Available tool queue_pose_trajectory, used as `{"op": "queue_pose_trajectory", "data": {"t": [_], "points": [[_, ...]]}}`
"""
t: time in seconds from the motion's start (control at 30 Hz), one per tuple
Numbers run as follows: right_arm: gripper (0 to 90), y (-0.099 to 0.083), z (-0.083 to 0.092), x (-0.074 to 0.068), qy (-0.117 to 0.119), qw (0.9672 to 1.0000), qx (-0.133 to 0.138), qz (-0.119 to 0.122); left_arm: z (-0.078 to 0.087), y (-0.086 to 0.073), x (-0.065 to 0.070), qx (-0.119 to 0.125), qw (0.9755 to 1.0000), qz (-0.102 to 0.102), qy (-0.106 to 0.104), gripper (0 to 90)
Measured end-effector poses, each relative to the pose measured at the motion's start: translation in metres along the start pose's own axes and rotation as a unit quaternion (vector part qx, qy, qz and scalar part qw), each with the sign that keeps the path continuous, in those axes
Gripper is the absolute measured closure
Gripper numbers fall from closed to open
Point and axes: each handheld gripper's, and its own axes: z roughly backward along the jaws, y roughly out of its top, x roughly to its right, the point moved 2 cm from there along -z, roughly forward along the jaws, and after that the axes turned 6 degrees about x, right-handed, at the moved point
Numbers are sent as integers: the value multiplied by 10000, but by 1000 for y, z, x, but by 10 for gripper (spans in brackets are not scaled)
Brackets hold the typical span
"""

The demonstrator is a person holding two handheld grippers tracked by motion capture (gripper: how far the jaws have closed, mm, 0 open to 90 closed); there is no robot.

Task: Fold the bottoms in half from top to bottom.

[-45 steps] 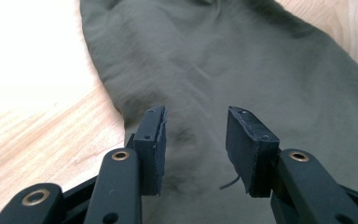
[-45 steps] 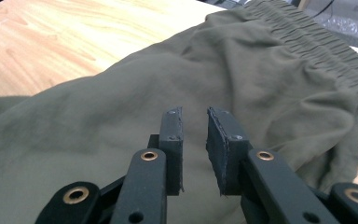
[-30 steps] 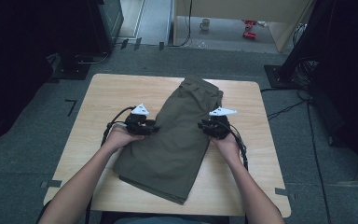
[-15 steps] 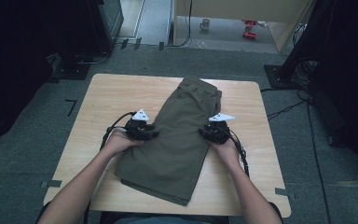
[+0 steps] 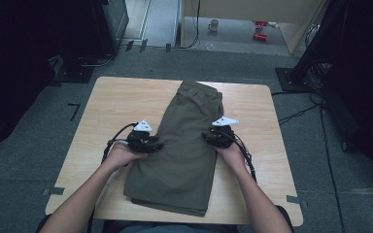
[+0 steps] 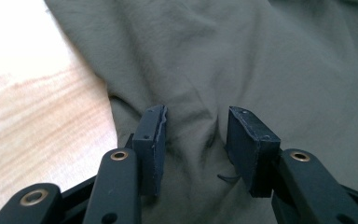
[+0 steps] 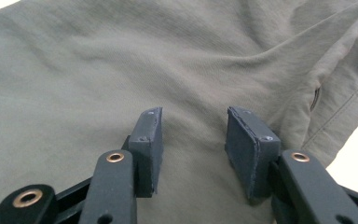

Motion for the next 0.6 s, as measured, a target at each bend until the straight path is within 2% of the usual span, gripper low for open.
{"op": "queue_pose_trajectory", "data": {"t": [0.07, 0.33, 0.6], "points": [[559, 1, -2, -2, 5, 10000, -2, 66, 2, -1, 2, -25, 10000, 40, -12, 580], [532, 2, -4, -7, 127, 9999, -17, 71, 9, -8, 11, -39, 9999, 157, -2, 566], [505, 2, -6, -17, 229, 9994, -23, 258, 18, -17, 23, -62, 9997, 209, -85, 556]]}}
